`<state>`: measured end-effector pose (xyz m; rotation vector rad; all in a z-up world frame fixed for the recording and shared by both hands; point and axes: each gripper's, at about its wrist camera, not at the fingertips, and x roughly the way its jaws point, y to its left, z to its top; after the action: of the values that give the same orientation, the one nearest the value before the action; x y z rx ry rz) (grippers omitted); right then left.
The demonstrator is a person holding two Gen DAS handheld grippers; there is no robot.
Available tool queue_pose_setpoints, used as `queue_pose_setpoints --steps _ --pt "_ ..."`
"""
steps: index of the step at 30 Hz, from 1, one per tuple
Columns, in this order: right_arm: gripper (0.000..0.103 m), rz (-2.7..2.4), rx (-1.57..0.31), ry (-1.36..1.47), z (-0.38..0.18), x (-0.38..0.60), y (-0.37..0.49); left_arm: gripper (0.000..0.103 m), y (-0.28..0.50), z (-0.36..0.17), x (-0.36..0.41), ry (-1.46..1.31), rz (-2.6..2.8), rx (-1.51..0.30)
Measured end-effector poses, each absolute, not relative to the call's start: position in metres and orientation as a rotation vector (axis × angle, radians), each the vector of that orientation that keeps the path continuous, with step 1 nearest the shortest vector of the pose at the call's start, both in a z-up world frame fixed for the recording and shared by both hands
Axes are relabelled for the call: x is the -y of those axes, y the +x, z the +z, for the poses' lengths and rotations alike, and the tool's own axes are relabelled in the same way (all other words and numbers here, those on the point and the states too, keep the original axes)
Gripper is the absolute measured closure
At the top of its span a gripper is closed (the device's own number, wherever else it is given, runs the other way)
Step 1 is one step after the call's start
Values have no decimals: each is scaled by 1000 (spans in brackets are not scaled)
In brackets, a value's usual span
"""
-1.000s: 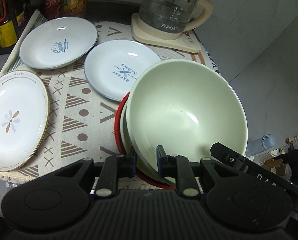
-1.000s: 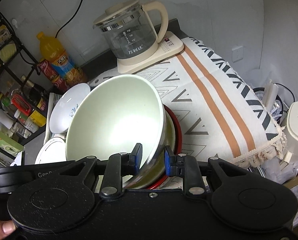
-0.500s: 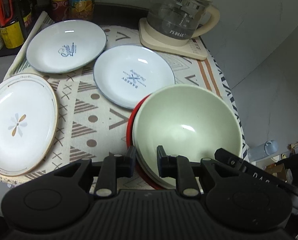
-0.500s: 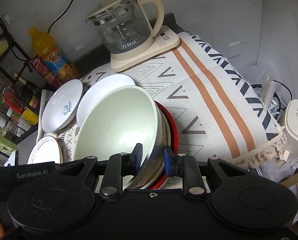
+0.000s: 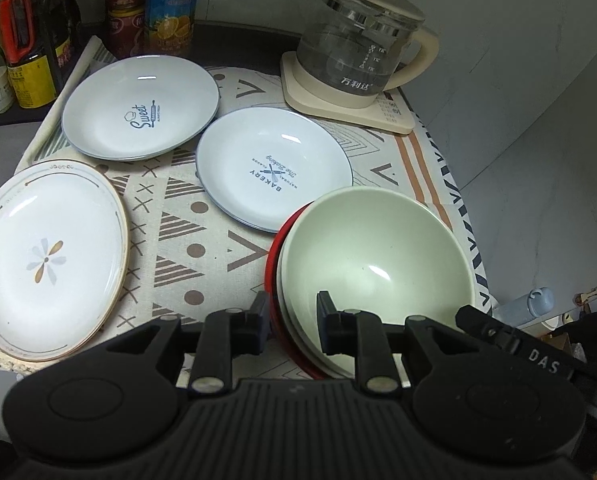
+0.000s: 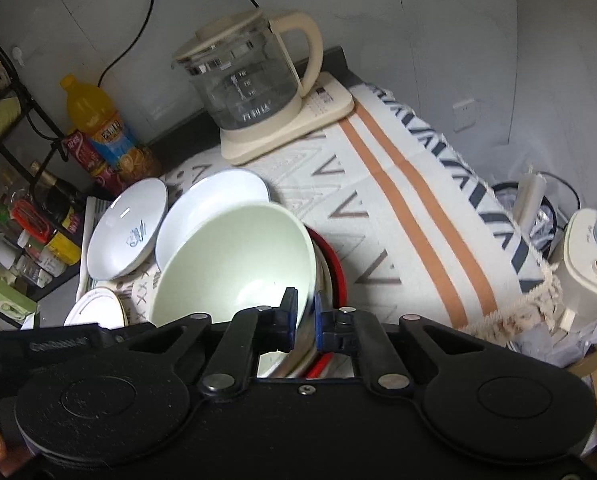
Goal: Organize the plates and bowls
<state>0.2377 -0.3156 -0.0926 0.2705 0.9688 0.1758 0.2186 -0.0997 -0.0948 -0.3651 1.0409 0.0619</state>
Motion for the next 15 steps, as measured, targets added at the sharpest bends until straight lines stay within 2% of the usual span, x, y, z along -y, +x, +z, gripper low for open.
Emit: queue_pose_setpoints --steps 2,4,6,8,15 --pt "94 173 -967 271 -93 315 235 75 214 -92 97 -371 64 -1030" --pt "92 172 -960 273 -89 313 231 64 207 -88 93 -372 74 -1018" --pt "89 173 -942 272 -83 312 225 46 199 -83 91 -360 80 -995" --pt "86 178 -922 268 -77 309 220 38 190 -79 88 -346 91 -975" --pt "59 231 -882 260 -65 294 198 28 159 -71 70 -345 143 -957"
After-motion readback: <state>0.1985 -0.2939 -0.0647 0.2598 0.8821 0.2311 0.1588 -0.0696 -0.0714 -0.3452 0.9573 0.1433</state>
